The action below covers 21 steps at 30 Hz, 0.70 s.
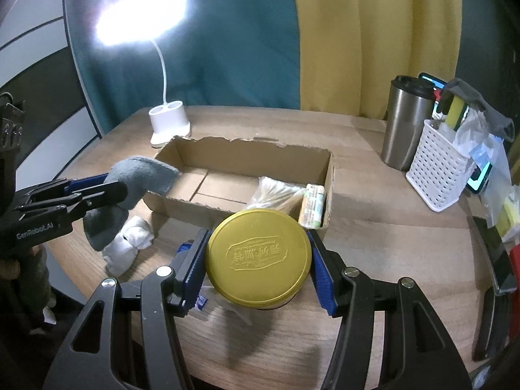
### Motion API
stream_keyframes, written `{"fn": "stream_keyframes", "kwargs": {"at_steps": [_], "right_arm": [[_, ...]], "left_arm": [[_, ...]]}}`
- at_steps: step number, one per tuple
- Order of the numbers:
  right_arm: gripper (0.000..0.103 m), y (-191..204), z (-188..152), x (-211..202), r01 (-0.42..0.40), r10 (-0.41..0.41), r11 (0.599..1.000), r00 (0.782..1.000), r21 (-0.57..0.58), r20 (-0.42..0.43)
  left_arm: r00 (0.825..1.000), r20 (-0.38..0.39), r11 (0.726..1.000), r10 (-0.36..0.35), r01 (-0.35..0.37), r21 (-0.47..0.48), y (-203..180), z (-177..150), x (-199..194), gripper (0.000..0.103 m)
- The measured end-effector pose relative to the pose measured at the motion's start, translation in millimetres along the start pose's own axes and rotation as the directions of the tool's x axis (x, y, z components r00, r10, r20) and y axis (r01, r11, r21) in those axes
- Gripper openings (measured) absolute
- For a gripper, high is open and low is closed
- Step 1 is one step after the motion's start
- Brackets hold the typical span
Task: Organize objects
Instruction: 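Carry the grey socks with the left tool while the right tool carries the jar into the box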
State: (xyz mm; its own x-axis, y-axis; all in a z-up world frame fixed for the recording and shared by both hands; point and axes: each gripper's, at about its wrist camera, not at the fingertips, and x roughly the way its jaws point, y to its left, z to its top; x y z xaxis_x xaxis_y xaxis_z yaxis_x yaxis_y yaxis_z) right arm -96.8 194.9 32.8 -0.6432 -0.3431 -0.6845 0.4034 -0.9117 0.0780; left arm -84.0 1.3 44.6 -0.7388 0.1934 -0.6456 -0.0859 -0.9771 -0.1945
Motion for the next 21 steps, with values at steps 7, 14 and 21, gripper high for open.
{"fn": "stream_keyframes", "kwargs": {"at_steps": [7,14,21], "right_arm": [[0.060,0.3,9.3,1.0,-0.001,0.001,1.000,1.000,-0.013,0.004],[0.060,2.7,19.8,8.0,-0.017,0.017,0.999,1.000,-0.033,0.006],[0.060,0.1,29.8,18.6,-0.035,0.035,0.999,0.999,-0.026,0.010]], "left_arm": [[1.000,0.011,1.000,-0.007,0.007,-0.010,3.4,8.7,2.7,0.039],[1.000,0.012,1.000,-0.003,0.003,-0.007,6.0,19.8,10.4,0.039],[1.000,-0.010,1.000,0.009,-0.009,-0.024,13.8,27.3,27.1,0.039]]}}
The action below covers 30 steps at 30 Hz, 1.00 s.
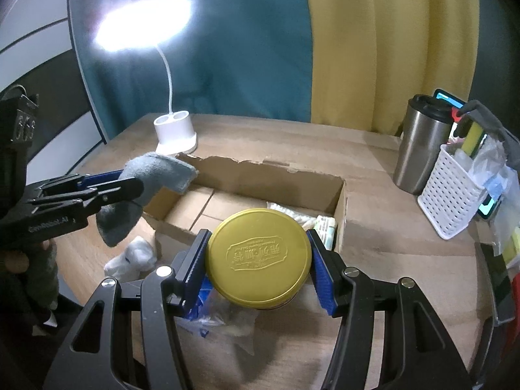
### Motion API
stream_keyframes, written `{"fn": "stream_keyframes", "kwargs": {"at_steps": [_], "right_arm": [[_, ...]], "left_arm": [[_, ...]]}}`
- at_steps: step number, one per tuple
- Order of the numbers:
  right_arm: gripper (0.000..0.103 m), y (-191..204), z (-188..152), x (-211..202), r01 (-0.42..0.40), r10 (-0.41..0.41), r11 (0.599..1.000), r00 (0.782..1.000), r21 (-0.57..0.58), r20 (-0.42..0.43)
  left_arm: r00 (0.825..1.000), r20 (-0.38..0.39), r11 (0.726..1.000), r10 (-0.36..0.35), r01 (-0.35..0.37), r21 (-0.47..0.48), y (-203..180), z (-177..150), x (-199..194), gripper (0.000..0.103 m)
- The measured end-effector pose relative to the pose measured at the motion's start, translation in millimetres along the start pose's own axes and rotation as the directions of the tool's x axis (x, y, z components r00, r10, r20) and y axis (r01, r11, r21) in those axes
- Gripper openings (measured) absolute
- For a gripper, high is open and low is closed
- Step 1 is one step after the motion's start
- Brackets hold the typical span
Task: Organize objects
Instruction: 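Carry the grey socks with the left tool while the right tool carries the jar into the box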
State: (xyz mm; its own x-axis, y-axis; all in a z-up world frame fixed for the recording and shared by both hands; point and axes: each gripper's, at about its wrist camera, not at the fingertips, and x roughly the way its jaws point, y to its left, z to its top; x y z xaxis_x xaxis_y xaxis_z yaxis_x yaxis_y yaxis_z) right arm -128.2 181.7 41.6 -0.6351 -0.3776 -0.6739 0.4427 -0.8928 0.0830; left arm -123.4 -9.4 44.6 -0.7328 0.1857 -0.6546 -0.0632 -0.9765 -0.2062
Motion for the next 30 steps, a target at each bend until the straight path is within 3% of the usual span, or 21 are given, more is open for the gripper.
{"fn": "stream_keyframes", "kwargs": {"at_steps": [16,30], "right_arm": [[0.060,1.2,29.9,22.2,-0.039,0.039,0.999,0.999,-0.022,-0.004],[0.060,-3.4,41.0,52.5,-0.096,0.095,0.995,0.995,-0.027,-0.029]], "left_arm": [[1.000,-0.007,0.999,0.016,-0.017,-0.028,14.8,19.7,28.6,0.039],[0.994,-0.082,0.996,0.072,-0.075,-0.044,22.4,19.8,74.8,0.039]]}}
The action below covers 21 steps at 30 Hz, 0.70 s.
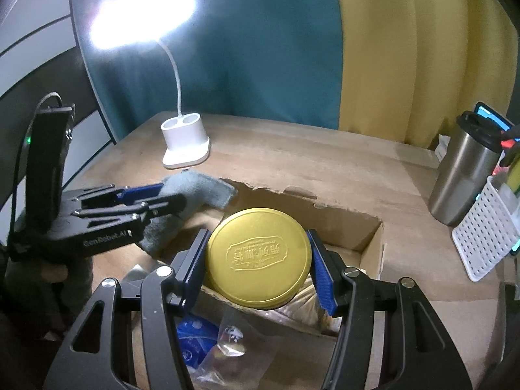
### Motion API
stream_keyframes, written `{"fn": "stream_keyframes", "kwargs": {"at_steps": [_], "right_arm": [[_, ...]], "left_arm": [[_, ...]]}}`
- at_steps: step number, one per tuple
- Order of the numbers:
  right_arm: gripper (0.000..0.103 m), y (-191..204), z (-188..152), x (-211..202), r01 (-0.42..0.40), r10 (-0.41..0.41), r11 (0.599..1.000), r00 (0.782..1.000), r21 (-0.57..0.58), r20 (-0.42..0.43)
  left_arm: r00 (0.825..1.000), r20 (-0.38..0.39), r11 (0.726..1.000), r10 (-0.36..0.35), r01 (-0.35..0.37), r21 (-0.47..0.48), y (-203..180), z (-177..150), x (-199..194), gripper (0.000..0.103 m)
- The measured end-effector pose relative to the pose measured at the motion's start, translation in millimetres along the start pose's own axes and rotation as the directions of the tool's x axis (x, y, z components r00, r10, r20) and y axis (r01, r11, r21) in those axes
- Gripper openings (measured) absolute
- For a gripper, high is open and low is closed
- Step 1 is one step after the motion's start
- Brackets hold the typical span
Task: Organize objects
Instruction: 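Carry the grey socks with the left tool while the right tool carries the jar into the box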
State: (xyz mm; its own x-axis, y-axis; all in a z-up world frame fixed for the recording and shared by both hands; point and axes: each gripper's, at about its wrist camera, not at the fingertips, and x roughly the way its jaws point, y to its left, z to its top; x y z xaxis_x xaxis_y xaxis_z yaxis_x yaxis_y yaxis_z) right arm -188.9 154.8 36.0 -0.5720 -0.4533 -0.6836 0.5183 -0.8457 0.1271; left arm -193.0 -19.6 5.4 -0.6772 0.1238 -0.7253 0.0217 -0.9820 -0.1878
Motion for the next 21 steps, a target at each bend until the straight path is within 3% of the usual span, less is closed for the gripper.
{"fn": "stream_keyframes", "kwargs": {"at_steps": [12,21], "right_arm": [[0.060,-14.5,1.8,19.1,-0.020,0.021,1.000,0.999,0.014,-0.028],[0.060,-13.5,1.6,20.0,-0.012,0.013,1.000,0.999,0.010,-0.033]], "left_arm": [[0.996,-0.038,0.996,0.082,-0.081,0.031,-5.5,-2.7,22.0,0.041],[0.999,-0.039,1.000,0.029,-0.029,0.002,1.4,0.8,9.1,0.044]]}}
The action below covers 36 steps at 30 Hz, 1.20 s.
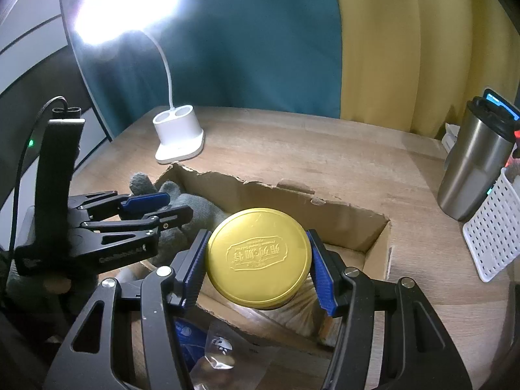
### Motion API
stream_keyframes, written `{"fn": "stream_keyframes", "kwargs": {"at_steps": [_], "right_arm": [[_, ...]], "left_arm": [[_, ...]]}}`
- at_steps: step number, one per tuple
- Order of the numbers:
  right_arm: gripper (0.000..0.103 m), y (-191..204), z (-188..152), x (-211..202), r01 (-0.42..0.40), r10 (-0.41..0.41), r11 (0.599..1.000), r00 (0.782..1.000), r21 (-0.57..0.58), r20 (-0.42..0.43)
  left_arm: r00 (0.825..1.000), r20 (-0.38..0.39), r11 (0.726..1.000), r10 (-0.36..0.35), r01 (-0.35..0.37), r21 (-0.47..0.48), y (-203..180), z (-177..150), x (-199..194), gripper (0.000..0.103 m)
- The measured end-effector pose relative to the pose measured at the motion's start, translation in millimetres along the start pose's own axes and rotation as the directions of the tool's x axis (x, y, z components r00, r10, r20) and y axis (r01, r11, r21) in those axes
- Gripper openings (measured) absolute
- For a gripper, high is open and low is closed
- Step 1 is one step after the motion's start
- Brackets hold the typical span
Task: Organize objects
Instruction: 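Carry the grey socks with the left tool while the right tool carries the jar into the box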
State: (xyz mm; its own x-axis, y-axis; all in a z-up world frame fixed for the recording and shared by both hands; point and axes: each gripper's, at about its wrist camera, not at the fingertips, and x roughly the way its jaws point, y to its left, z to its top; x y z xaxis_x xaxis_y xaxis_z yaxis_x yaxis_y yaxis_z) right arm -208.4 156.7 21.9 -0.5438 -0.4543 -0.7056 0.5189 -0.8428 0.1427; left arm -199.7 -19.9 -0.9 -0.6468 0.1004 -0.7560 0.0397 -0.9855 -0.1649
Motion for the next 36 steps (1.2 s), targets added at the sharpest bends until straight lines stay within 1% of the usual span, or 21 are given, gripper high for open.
{"fn": "stream_keyframes", "kwargs": {"at_steps": [2,5,6,7,8,9,14,19,22,24,31,36], "right_arm": [[0.060,1.1,-0.3,0.5,0.003,-0.003,1.000,1.000,-0.004,-0.001],[0.060,4.7,-0.6,2.0,0.005,-0.005,1.000,1.000,-0.010,-0.003],[0.060,5.9,-0.5,2.6,0.005,-0.005,1.000,1.000,-0.013,-0.004],[0.060,7.7,-0.3,3.5,0.004,-0.004,1.000,1.000,-0.019,-0.008],[0.060,9.0,0.0,4.0,0.004,-0.004,1.000,1.000,-0.021,-0.009],[0.060,10.7,0.2,4.7,0.002,-0.002,1.000,1.000,-0.024,-0.010],[0.060,16.5,2.8,7.9,0.003,-0.003,1.000,1.000,-0.027,-0.013],[0.060,21.7,5.1,13.0,0.004,-0.005,0.999,1.000,-0.032,-0.027],[0.060,27.6,6.2,20.2,0.001,-0.002,0.999,0.999,-0.039,-0.041],[0.060,32.0,5.9,25.6,0.000,-0.002,0.999,0.999,-0.044,-0.053],[0.060,39.1,1.2,46.8,0.013,-0.017,0.999,0.995,-0.039,-0.102],[0.060,44.6,-1.5,54.3,0.008,-0.012,0.999,0.993,-0.035,-0.119]], "left_arm": [[1.000,0.022,1.000,-0.002,0.002,0.001,1.7,1.3,-9.6,0.044],[0.996,0.085,0.999,0.036,-0.038,0.021,5.2,4.3,-25.7,0.046],[0.995,0.096,0.999,0.037,-0.040,0.027,7.3,5.0,-29.2,0.047],[0.994,0.099,0.999,0.039,-0.042,0.029,9.9,5.8,-30.8,0.053],[0.994,0.100,0.999,0.042,-0.045,0.027,13.4,5.7,-31.7,0.057],[0.994,0.098,0.999,0.042,-0.044,0.021,16.5,5.0,-31.3,0.058],[0.998,0.043,0.999,0.046,-0.046,-0.005,32.0,-1.7,-19.4,0.058],[0.999,-0.004,0.999,0.046,-0.046,0.000,35.5,-11.2,-4.8,0.058],[0.995,-0.017,0.996,0.094,-0.094,0.000,40.4,-17.6,5.7,0.058],[0.995,-0.037,0.996,0.094,-0.094,0.002,42.2,-21.1,12.3,0.058],[0.998,-0.035,0.998,0.059,-0.060,-0.020,49.3,-21.8,9.2,0.058],[0.999,-0.027,0.999,0.044,-0.045,-0.027,53.3,-22.1,4.4,0.058]]}}
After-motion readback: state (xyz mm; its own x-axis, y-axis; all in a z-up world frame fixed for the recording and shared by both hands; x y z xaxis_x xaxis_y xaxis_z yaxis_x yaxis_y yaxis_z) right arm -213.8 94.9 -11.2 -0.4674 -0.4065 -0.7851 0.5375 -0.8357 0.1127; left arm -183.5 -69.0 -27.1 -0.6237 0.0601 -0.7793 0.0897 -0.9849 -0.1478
